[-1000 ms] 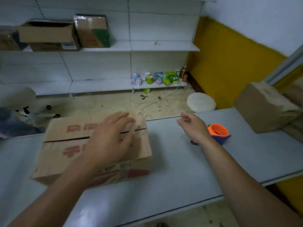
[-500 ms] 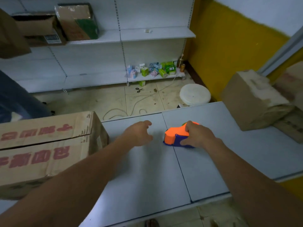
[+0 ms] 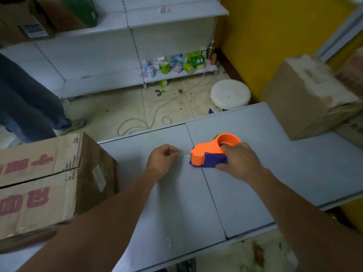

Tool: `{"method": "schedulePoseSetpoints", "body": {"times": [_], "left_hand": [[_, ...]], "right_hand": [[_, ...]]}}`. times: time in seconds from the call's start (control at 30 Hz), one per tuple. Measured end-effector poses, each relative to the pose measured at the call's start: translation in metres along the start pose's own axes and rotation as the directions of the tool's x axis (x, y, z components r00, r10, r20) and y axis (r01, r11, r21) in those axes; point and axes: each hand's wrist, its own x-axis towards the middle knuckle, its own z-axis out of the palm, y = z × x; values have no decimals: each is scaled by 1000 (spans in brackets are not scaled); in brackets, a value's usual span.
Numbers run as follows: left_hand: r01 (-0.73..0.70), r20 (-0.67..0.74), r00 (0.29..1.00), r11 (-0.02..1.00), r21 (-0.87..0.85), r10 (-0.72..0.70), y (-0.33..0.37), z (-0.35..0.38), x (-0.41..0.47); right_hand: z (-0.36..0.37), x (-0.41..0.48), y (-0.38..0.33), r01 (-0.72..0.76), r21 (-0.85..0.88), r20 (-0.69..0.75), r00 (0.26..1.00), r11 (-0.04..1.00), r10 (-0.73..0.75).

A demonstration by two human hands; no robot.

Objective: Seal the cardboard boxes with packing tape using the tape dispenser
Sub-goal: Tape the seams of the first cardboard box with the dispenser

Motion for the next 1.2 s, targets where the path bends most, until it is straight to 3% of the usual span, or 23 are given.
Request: {"method": "schedulePoseSetpoints", "body": {"times": [0.17,0.33,0.43,0.6,0.77,0.9,1.2], "left_hand": [[4,-54,999,993,-122,-10,10,-13,-4],[-69,-137,990,979,-190,43,63,-37,-16],[-150,-184,974,984,-101,129,98,-69,-32],[-267,-274,923,962,53,271,152,-153,-84],[-249,-312,915,967,60,255,150,-246,-141],[-203,-388,905,978,-39,172,116,-311,-178],[-205,-481,873,957,-203,85,15,-435,-234]], "right_hand": [[-15,1,5,-41,59,27,999,997,39],[-48,8,11,-75,243,71,996,967,59],[-78,9,7,-55,458,120,993,887,-1],[-136,2,-30,73,702,40,989,708,-142],[-185,-2,-104,221,698,-21,957,682,-288],[-213,-13,-177,306,672,0,911,675,-413],[-235,-25,-346,397,565,36,864,723,-502]]}}
